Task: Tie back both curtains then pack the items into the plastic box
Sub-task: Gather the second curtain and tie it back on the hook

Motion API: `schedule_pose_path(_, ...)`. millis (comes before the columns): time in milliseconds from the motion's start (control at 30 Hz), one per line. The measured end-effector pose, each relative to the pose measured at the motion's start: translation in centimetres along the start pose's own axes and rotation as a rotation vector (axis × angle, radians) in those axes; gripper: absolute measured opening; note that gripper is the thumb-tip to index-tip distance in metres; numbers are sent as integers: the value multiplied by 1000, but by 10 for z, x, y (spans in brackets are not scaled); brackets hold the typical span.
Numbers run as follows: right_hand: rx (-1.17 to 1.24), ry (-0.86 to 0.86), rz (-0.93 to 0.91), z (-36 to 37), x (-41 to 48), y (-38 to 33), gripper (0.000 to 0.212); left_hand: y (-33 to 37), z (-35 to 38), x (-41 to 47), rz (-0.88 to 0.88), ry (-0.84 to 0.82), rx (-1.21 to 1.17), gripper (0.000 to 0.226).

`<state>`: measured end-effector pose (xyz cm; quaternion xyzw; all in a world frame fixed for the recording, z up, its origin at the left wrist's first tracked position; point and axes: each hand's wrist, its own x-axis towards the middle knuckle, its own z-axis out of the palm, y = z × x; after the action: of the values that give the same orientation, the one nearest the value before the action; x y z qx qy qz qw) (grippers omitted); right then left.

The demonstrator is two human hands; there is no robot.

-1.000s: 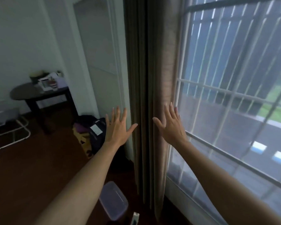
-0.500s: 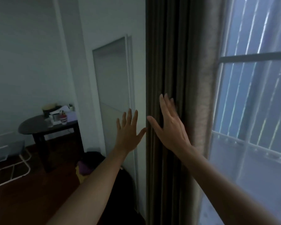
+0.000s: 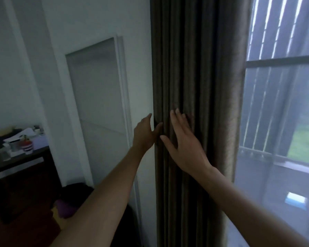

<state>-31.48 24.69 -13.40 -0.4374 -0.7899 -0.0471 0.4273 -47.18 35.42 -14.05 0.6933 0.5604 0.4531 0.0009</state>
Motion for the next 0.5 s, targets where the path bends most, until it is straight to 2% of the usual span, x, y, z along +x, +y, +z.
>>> schedule_pose_path(67,-42,32,26,8,1,-5,70,-1,4,5,60,74,-125,26)
schedule_pose_path(100,-72,49,37,12,2,-7,69,-2,4,5,84,99,-187,18)
schedule_pose_path(200,-160,161,43,27,11,-17,60,-17,1,5,115,125,-332,21)
schedule_pose_path(300,-213,257,51,52,33,-30,51,-42,-6,10,147,78,-436,17)
schedule_pose_path(500,-463,360,260,98,56,-33,67,-94,-7,24,265,24,-398,32)
